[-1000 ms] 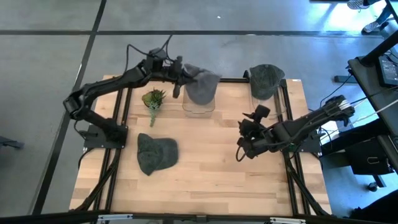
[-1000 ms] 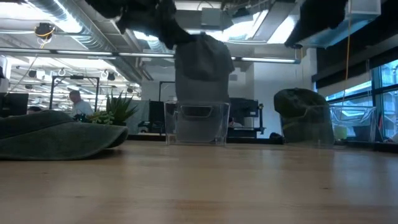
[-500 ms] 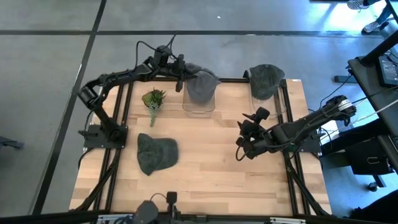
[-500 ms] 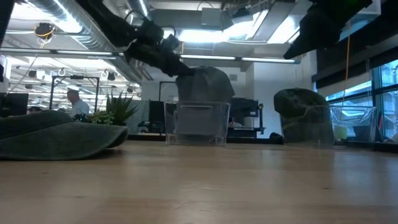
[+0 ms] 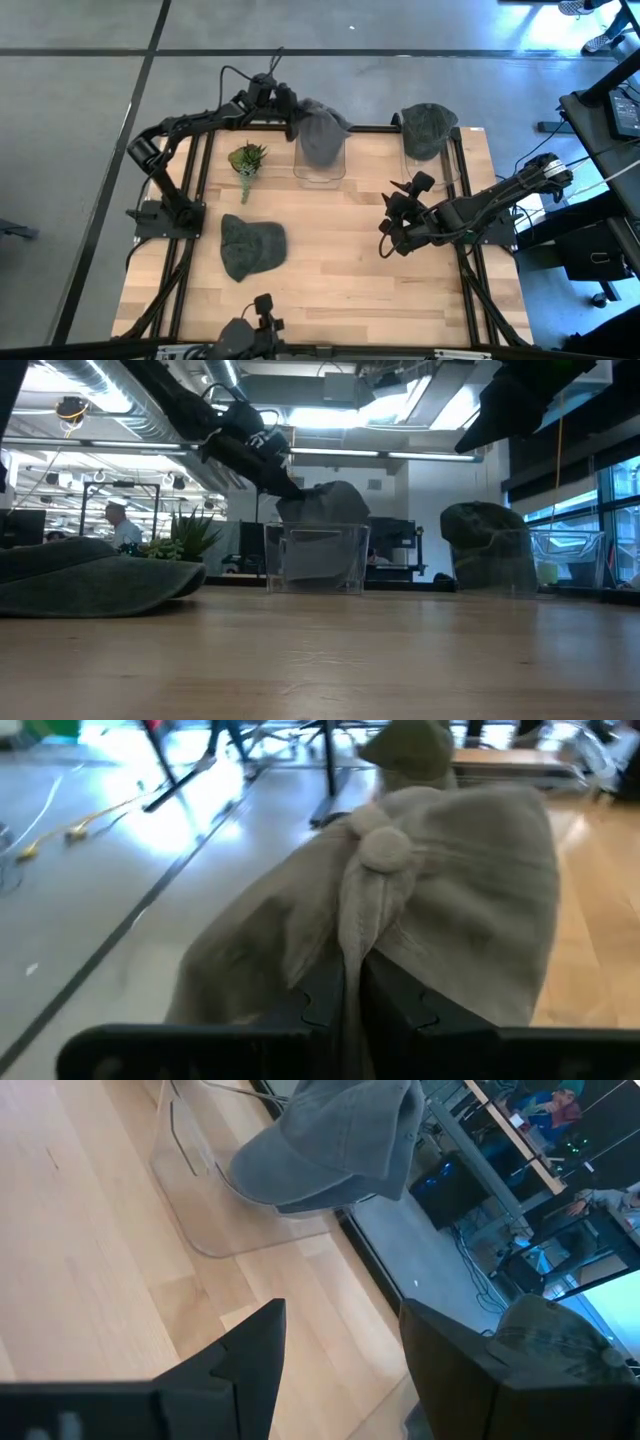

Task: Pick & Place hat
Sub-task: Put the gray cap into the left transparent bin, then put the green cap into the right transparent bin

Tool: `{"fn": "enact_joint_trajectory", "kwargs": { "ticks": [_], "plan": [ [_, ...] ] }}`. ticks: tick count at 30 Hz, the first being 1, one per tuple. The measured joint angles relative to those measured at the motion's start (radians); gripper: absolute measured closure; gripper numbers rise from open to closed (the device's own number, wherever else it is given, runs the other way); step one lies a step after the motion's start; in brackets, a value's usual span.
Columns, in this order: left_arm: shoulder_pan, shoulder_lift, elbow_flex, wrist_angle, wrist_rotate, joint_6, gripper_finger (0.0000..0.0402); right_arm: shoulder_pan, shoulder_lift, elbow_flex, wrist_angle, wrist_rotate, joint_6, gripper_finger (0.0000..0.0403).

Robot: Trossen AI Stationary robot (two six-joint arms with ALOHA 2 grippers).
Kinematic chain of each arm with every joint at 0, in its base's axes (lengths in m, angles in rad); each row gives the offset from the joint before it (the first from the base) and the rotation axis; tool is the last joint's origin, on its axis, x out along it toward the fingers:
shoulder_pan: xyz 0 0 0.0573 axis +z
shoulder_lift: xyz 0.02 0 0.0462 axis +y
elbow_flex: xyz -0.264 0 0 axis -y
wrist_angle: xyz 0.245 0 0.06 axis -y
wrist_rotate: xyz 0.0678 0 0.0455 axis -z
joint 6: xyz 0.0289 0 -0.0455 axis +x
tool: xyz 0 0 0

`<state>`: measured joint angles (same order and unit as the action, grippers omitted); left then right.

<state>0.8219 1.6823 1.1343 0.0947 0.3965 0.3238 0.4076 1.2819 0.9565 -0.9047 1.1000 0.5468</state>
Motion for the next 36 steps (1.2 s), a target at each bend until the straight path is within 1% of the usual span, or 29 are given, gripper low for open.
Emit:
{"fn": "enact_joint_trajectory", "kwargs": {
  "ticks": [2,9,12,15,16,19,22,25,28,32,36],
  "plan": [
    [-0.001,-0.012,0.0,-0.017,-0.023,-0.039,0.037,0.0,0.0,0.0,0.0,0.0,0.001,0.0206],
    [-0.02,-0.04,0.0,-0.031,-0.017,-0.114,0.0372,0.0,0.0,0.0,-0.002,0.0,-0.005,0.0206],
    [-0.025,-0.04,0.0,-0.035,-0.027,-0.119,0.0367,0.0,0.0,0.0,-0.003,-0.001,-0.005,0.0206],
    [-0.033,-0.04,0.0,-0.048,-0.064,-0.12,0.036,0.0,0.0,0.0,-0.003,-0.003,-0.005,0.0206],
    [-0.037,-0.04,0.0,-0.049,-0.083,-0.12,0.0356,0.0,0.0,0.0,-0.003,-0.003,-0.005,0.0206],
    [-0.043,-0.04,0.0,-0.049,-0.1,-0.121,0.034,0.0,0.0,0.0,-0.004,-0.004,-0.004,0.0206],
    [-0.046,-0.04,0.0,-0.05,-0.101,-0.13,0.0315,0.0,0.0,0.0,-0.004,-0.004,-0.004,0.0206],
    [-0.049,-0.041,0.0,-0.047,-0.13,-0.13,0.0287,0.0,0.0,0.0,-0.004,-0.004,-0.005,0.0206],
    [-0.049,-0.052,0.0,-0.044,-0.138,-0.129,0.0264,0.0,0.0,0.0,-0.004,-0.004,-0.004,0.0206],
    [-0.041,-0.074,0.0,-0.057,-0.142,-0.128,0.0249,0.0,0.0,0.0,-0.004,-0.004,-0.004,0.0206],
    [-0.032,-0.1,0.0,-0.057,-0.143,-0.129,0.0245,0.0,0.0,0.0,-0.004,-0.027,-0.005,0.0206]
  ]
}}
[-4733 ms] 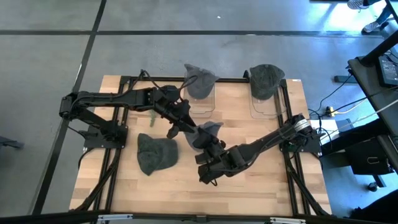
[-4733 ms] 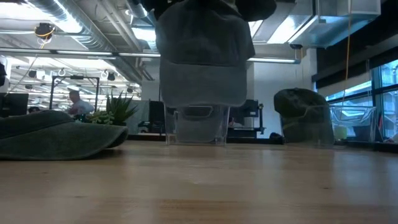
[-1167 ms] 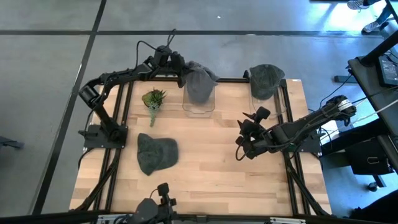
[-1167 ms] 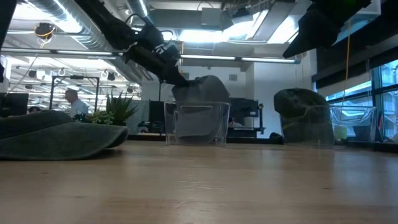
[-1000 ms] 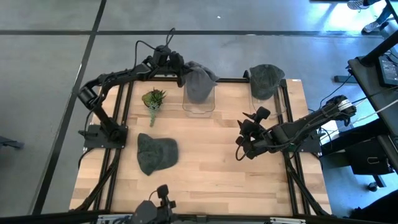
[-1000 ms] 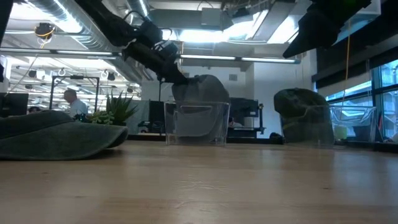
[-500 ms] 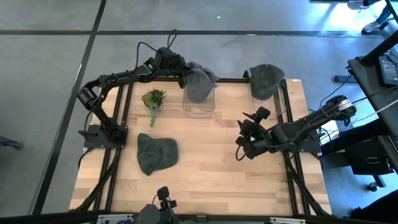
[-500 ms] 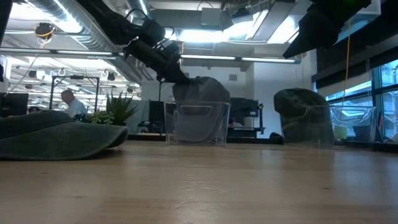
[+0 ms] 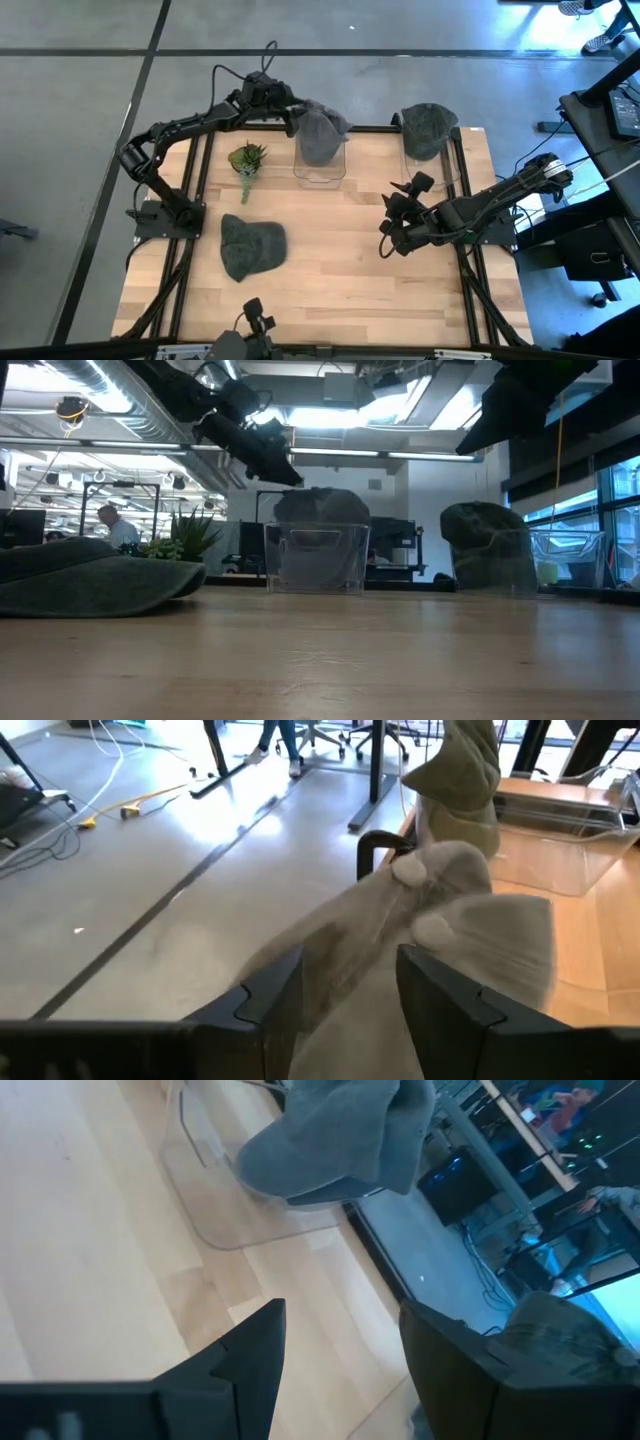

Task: Pick & Place hat
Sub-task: Put the green cap into the right transparent bin

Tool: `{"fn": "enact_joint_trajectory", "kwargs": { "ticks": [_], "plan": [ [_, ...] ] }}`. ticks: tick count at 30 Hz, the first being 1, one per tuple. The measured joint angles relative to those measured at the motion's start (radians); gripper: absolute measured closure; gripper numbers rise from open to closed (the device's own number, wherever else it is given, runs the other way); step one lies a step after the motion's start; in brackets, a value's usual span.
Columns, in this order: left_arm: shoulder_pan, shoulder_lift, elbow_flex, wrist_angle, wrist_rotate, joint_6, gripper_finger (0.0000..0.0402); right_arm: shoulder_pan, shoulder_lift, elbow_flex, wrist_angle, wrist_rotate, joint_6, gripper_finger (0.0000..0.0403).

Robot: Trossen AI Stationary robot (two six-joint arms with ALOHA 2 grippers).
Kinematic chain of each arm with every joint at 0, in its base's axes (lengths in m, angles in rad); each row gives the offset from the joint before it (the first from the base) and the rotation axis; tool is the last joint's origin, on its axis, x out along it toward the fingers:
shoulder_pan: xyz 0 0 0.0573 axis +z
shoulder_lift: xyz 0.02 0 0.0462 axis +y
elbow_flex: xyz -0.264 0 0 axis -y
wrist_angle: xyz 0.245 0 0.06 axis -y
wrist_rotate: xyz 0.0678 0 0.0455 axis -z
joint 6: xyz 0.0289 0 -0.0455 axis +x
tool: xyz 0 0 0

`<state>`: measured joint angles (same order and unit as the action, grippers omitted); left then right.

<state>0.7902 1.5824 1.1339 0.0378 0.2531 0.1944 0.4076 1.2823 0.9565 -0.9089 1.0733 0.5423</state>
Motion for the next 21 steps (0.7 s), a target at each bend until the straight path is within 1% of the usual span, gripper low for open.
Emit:
{"fn": "enact_joint_trajectory", "kwargs": {
  "ticks": [4,7,10,11,13,15,17,19,21],
  "plan": [
    [0.0,-0.003,0.0,-0.024,-0.002,-0.001,0.0244,0.0,0.0,0.0,0.0,-0.029,0.0,0.0206],
    [-0.006,-0.006,0.0,-0.047,-0.052,0.0,0.0244,0.0,0.0,0.0,0.0,-0.03,0.001,0.0206],
    [-0.007,-0.058,-0.002,-0.097,-0.083,0.018,0.0244,0.0,0.0,0.0,0.0,-0.031,0.0,0.0206],
    [-0.007,-0.085,-0.002,-0.114,-0.074,0.029,0.0244,0.0,0.0,0.0,0.0,-0.035,0.0,0.0206],
    [-0.017,-0.148,0.0,-0.172,-0.022,0.033,0.0244,0.0,0.0,0.0,0.0,-0.038,-0.004,0.0206],
    [-0.042,-0.207,0.0,-0.266,0.058,0.03,0.0244,0.0,0.0,0.0,0.0,-0.037,-0.004,0.0206],
    [-0.081,-0.268,0.0,-0.397,0.127,0.031,0.0244,0.0,0.0,0.0,0.0,-0.03,-0.004,0.0206],
    [-0.135,-0.316,0.0,-0.545,0.13,0.033,0.0244,0.0,0.0,0.0,0.001,-0.021,-0.003,0.0206],
    [-0.197,-0.349,0.0,-0.686,0.107,-0.014,0.0244,0.0,0.0,0.0,0.002,-0.02,-0.003,0.0206]
  ]
}}
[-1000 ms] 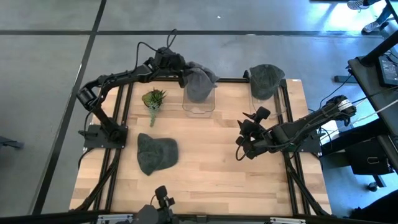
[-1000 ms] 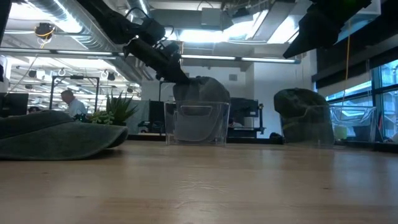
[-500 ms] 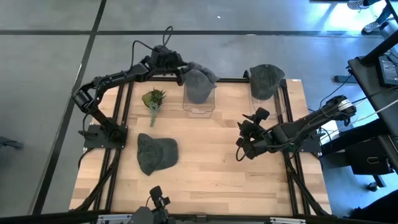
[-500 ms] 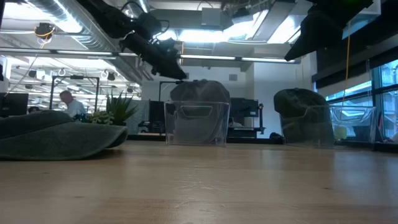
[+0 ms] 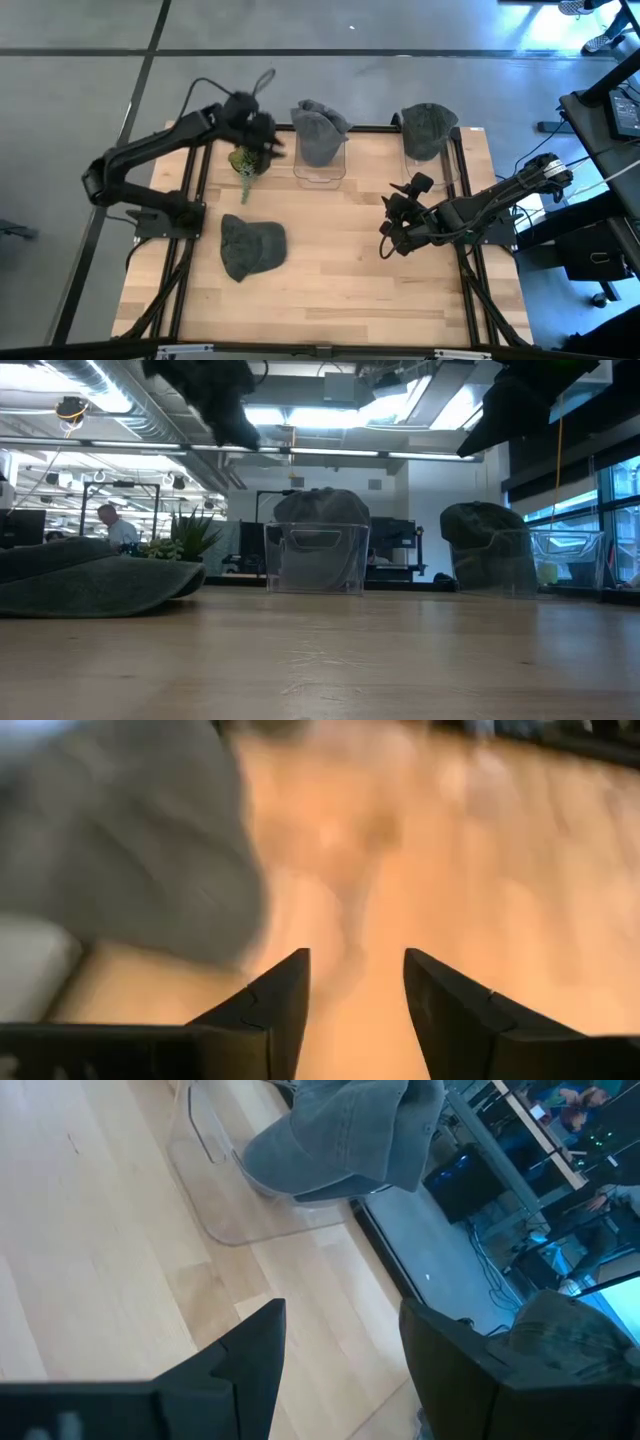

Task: Pick & Place hat
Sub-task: Put the green cap into the right transparent bin

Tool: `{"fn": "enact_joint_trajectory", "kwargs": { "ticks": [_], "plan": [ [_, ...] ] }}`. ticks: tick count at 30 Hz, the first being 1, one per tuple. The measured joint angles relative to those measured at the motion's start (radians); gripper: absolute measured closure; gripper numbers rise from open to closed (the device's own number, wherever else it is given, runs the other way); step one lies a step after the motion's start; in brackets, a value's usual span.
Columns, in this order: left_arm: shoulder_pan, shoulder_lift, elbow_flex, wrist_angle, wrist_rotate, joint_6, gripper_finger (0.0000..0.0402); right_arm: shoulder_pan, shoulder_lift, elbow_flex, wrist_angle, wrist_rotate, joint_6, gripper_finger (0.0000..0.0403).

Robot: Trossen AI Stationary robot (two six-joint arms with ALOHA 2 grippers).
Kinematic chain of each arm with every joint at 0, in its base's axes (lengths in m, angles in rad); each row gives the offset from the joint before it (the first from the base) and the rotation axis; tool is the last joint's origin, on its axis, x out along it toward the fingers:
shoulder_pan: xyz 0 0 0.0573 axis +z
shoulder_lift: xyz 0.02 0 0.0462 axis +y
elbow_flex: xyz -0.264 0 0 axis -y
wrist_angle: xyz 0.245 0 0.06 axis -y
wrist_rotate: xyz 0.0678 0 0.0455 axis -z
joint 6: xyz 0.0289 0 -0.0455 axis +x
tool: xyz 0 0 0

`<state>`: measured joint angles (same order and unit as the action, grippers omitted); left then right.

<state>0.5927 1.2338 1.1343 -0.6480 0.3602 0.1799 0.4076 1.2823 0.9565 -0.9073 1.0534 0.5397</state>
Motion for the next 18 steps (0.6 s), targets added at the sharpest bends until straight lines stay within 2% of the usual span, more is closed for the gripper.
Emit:
{"fn": "enact_joint_trajectory", "kwargs": {
  "ticks": [2,4,8,9,11,14,18],
  "plan": [
    [-0.069,-0.027,0.0,-0.104,-0.017,-0.084,0.0244,0.0,0.0,0.0,0.002,0.0,0.005,0.0206],
    [-0.146,-0.048,0.0,-0.181,-0.082,-0.171,0.0244,0.0,0.0,0.0,0.006,-0.001,0.012,0.0206],
    [-0.288,-0.062,0.0,-0.317,-0.342,-0.362,0.0244,0.0,0.0,0.0,0.03,-0.027,0.006,0.0206],
    [-0.319,-0.061,0.0,-0.371,-0.379,-0.419,0.0244,0.0,0.0,0.0,0.034,-0.034,0.005,0.0206],
    [-0.382,-0.061,-0.005,-0.473,-0.421,-0.546,0.0244,0.0,0.0,0.0,0.034,-0.056,0.003,0.0206],
    [-0.472,-0.062,-0.071,-0.518,-0.469,-0.744,0.024,0.0,0.0,0.0,0.034,-0.088,0.003,0.0206],
    [-0.562,-0.076,-0.218,-0.52,-0.456,-0.957,0.0225,0.0,0.0,0.0,0.035,-0.114,0.003,0.0206]
  ]
}}
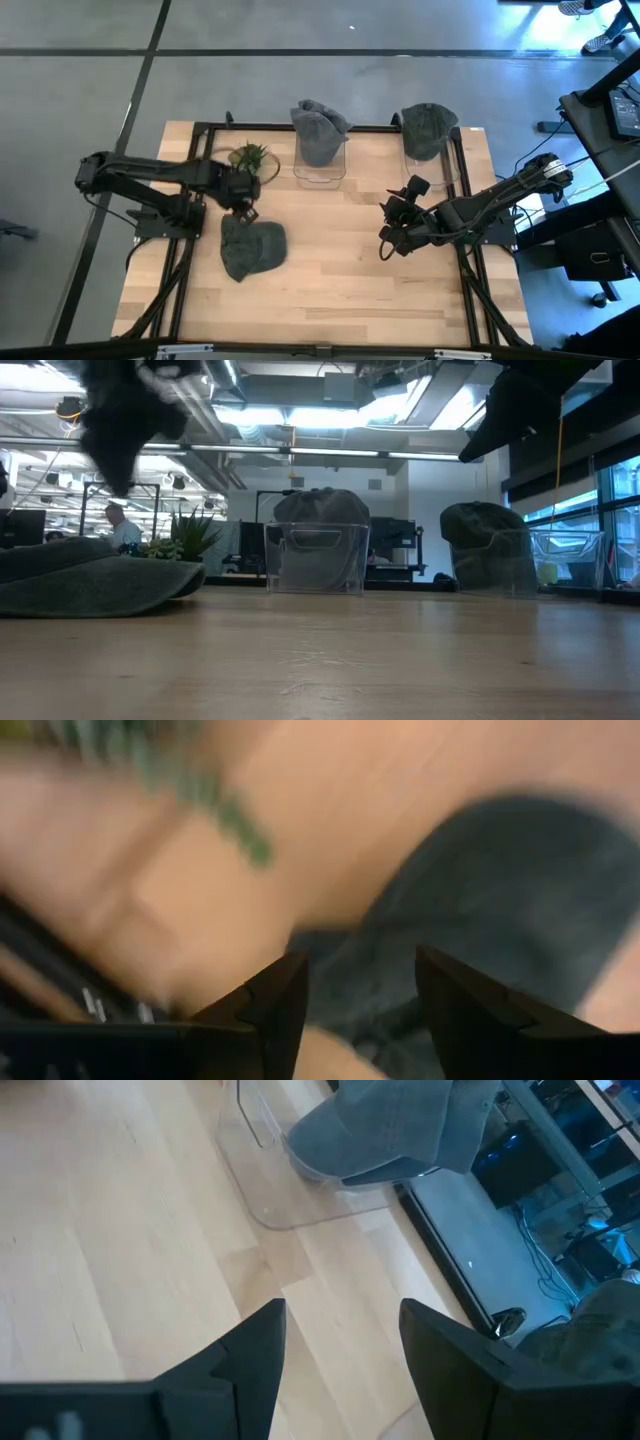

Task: Pick & Place hat
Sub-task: Put the green cap into the right transparent bin

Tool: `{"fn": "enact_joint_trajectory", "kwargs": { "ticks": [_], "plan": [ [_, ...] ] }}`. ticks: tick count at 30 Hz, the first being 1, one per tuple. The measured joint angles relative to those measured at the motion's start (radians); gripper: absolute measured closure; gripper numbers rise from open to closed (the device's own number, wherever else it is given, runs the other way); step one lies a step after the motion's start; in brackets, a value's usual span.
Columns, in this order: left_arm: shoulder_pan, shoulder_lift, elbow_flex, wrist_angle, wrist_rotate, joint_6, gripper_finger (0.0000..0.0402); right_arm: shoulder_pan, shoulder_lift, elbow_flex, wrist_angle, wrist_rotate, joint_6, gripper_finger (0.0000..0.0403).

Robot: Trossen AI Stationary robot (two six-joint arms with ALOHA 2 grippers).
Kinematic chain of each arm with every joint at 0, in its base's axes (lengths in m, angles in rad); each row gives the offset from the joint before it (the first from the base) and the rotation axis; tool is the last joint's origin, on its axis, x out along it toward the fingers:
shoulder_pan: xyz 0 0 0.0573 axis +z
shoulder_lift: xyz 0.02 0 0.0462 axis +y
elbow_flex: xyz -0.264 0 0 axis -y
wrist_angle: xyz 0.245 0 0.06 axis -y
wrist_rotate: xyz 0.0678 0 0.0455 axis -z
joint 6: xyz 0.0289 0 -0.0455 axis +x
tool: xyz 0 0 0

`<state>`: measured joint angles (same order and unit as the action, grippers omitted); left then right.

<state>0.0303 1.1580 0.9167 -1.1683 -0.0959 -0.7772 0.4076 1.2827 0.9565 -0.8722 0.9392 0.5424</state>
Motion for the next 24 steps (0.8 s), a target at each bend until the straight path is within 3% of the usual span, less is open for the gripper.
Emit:
{"fn": "enact_joint_trajectory", "kwargs": {
  "ticks": [5,10,16,24],
  "plan": [
    [-0.103,-0.024,-0.147,0.003,0.044,-0.276,0.0206,0.0,0.0,0.0,0.0,0.0,-0.004,0.0206],
    [-0.188,-0.069,-0.223,0.111,0.04,-0.406,0.0202,0.0,0.0,0.0,0.004,0.001,-0.02,0.0206],
    [-0.278,-0.128,-0.24,0.132,0.055,-0.547,0.0204,0.0,0.0,0.0,0.012,0.002,-0.031,0.0206],
    [-0.482,-0.171,-0.239,0.151,-0.014,-0.989,0.0207,0.0,0.0,0.0,0.012,0.001,-0.038,0.0206]
  ]
}}
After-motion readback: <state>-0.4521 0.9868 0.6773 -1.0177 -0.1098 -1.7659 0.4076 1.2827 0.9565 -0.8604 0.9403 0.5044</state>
